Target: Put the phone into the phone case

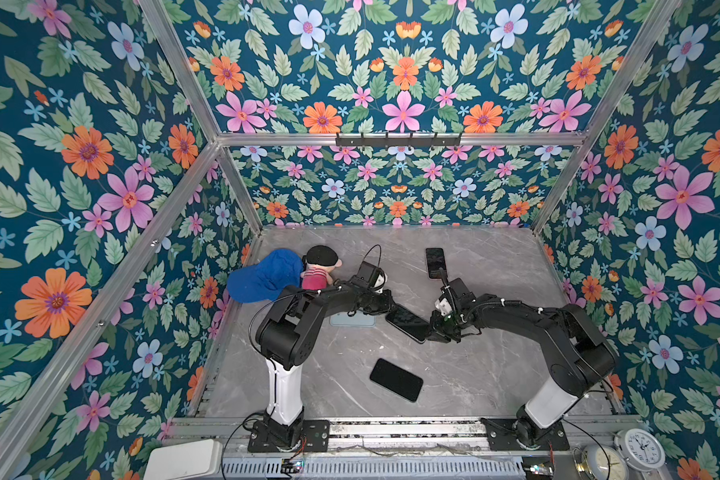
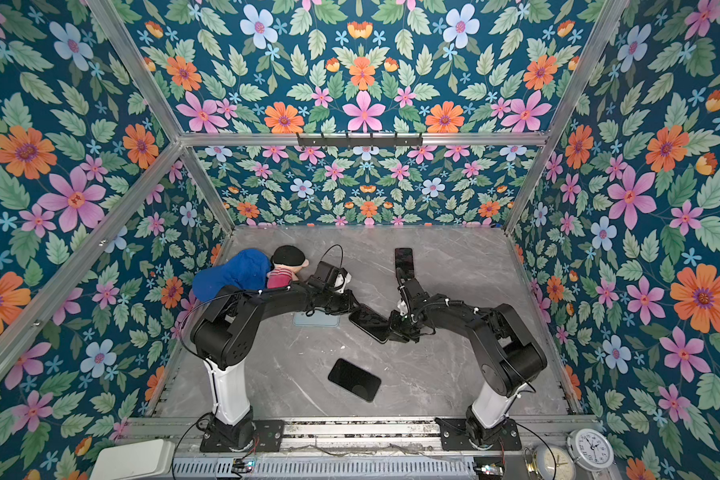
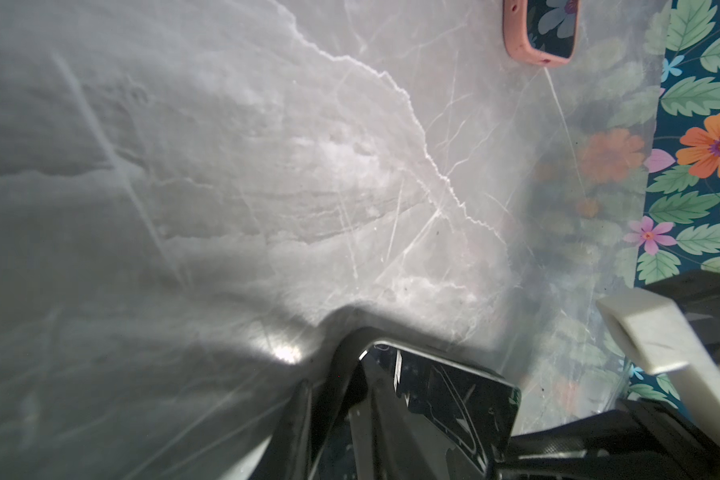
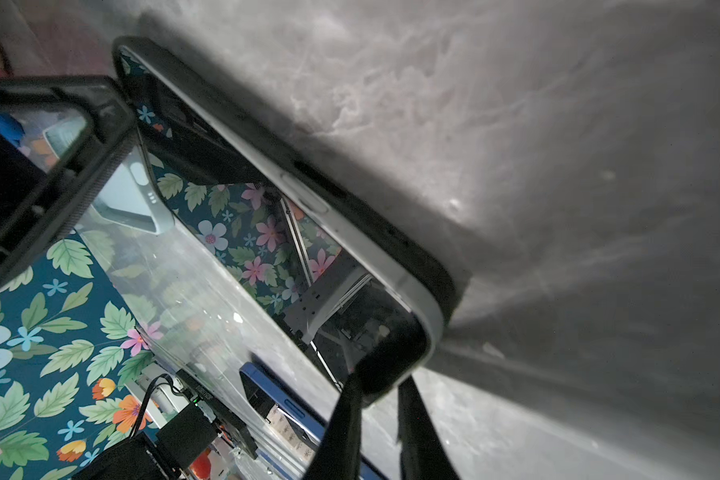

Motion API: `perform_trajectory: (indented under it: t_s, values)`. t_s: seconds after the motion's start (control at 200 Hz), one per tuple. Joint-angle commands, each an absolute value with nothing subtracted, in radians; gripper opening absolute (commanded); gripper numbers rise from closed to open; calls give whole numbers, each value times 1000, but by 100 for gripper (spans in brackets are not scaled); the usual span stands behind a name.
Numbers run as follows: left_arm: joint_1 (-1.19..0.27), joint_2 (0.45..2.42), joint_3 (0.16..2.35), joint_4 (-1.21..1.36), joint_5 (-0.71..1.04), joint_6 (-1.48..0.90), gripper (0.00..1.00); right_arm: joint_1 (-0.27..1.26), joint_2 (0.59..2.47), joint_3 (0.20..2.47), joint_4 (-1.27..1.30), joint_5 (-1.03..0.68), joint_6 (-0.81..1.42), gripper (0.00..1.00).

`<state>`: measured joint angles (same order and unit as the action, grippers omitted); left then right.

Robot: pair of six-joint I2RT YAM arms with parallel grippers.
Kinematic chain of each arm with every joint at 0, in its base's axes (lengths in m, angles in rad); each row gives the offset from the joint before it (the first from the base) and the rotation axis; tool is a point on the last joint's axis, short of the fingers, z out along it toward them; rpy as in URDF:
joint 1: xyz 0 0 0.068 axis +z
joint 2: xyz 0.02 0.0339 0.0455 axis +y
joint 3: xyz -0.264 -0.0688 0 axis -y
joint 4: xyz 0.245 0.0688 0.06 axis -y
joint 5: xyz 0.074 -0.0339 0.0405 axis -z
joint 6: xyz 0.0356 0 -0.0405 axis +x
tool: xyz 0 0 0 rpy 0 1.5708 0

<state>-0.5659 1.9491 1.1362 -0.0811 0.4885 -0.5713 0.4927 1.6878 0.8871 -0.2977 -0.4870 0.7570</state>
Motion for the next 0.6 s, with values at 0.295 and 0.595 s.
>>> perform_trajectory:
  t_s: [0.295,0.595]
  values:
    - [-575,1935,1145,-133,506,-556,29,501,1669,898,-287,-470,746,19]
    - [-566,1884,1157,-216,449,-518,57,498,1581,907,-391,-398,667,35]
